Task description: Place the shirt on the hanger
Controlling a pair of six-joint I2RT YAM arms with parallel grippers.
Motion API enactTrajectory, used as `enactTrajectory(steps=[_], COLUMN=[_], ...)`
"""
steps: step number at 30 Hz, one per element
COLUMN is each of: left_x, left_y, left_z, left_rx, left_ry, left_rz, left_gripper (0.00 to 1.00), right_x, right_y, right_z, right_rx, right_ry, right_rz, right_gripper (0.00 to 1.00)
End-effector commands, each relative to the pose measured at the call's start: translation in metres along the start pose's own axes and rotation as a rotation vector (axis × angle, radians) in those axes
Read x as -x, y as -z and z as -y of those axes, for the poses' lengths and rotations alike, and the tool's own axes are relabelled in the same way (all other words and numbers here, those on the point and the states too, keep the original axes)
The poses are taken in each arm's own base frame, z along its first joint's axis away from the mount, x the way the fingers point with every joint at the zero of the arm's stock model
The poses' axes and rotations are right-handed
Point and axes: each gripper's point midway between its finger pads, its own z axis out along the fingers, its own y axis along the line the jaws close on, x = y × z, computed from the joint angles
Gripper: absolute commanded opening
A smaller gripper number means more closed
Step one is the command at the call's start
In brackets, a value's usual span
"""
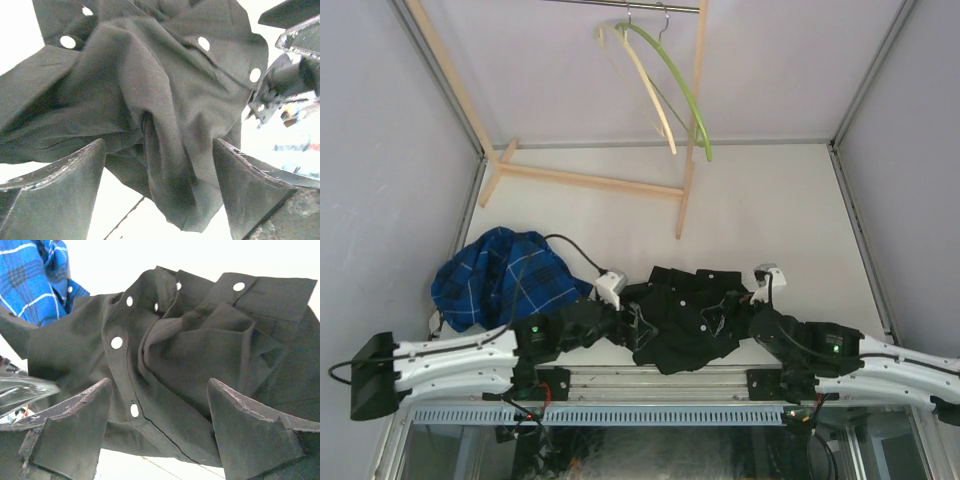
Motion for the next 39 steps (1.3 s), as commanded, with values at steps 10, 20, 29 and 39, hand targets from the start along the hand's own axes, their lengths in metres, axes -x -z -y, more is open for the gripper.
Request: enactTrajectory(steps=[10, 20, 29, 39], left_x=[0.09, 0.066, 0.043, 0.041], left_y=[0.064, 0.023, -0.02, -0.044], left_z=[-0.073, -0.091, -0.095, -0.088], left_rx=[0.331, 0.397, 0.376, 0.3], left_ry=[0.355, 0.502, 0.488, 0.475], left_rz=[0.292, 0.14, 0.033, 0.016], left_gripper=[1.0, 0.98, 0.91, 0.32], right_x=[0.095, 0.085, 0.022, -0.003], right_y=[-0.015, -0.099, -0.153, -0.146], right_z=[-0.001, -0.038, -0.038, -0.054], right_rx=[-0.054, 0.048, 0.025, 0.064], right_ry=[0.021, 0.067, 0.101, 0.103], right_rz=[0.003, -0.191, -0.391, -0.416], right_gripper=[0.78, 0.79, 0.77, 0.18])
